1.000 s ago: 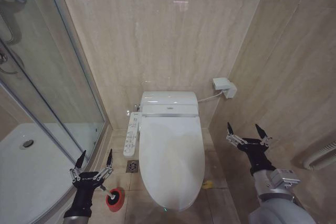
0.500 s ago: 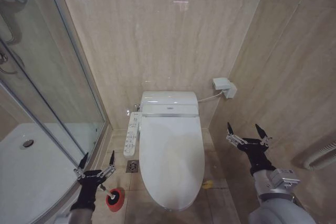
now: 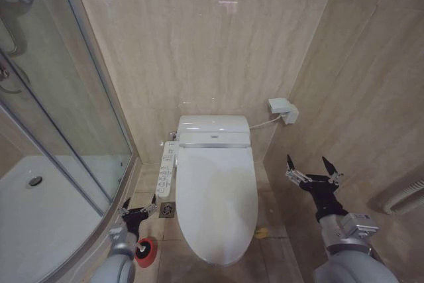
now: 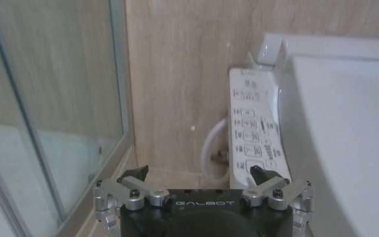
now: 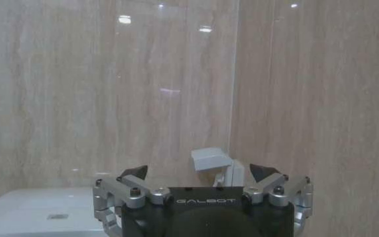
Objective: Open the toilet lid, clean the toilet bowl with a toilet brush, close the toilet lid, and flush.
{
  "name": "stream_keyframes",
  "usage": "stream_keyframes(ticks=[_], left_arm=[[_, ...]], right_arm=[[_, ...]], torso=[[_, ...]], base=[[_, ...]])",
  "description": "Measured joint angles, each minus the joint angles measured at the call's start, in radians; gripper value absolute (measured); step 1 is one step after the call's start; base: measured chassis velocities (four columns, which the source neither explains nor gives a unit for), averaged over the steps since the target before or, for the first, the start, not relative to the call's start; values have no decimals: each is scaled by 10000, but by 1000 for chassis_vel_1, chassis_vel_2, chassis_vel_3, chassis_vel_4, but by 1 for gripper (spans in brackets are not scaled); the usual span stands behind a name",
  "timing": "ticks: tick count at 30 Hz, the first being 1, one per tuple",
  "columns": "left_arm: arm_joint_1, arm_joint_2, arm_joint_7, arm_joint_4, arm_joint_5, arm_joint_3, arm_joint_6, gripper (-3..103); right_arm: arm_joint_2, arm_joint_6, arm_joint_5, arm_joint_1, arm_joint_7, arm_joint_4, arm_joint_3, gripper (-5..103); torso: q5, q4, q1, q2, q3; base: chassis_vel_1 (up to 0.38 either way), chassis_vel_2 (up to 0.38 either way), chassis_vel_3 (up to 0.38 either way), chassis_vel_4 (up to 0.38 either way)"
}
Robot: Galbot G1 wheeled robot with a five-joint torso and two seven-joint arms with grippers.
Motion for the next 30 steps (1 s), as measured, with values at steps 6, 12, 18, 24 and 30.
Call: stream_keyframes(ticks=[6, 12, 18, 24, 30], left_arm=[[-52, -12, 5, 33, 9, 1, 78, 100], [165, 151, -110, -916, 72, 42, 58, 100], [580, 418, -326, -2383, 157, 121, -122, 100], [1099, 767, -597, -4284, 269, 222, -353, 100], [1493, 966, -607, -4803, -106, 93, -1314, 100]], right_arm=[[0, 0, 0, 0, -1, 0, 0, 100], [0, 0, 0, 1, 0, 0, -1, 100], [0, 0, 0, 0, 0, 0, 0, 100], [0, 0, 0, 0, 0, 0, 0, 100], [0, 0, 0, 0, -1, 0, -1, 100]], torso=[[1, 5, -1, 0, -1], [3, 4, -1, 1, -1], [2, 4, -1, 2, -1], [1, 4, -1, 2, -2], [7, 8, -3, 3, -2]], base=[[0, 0, 0, 0], [0, 0, 0, 0], [0, 0, 0, 0], [0, 0, 0, 0], [0, 0, 0, 0]])
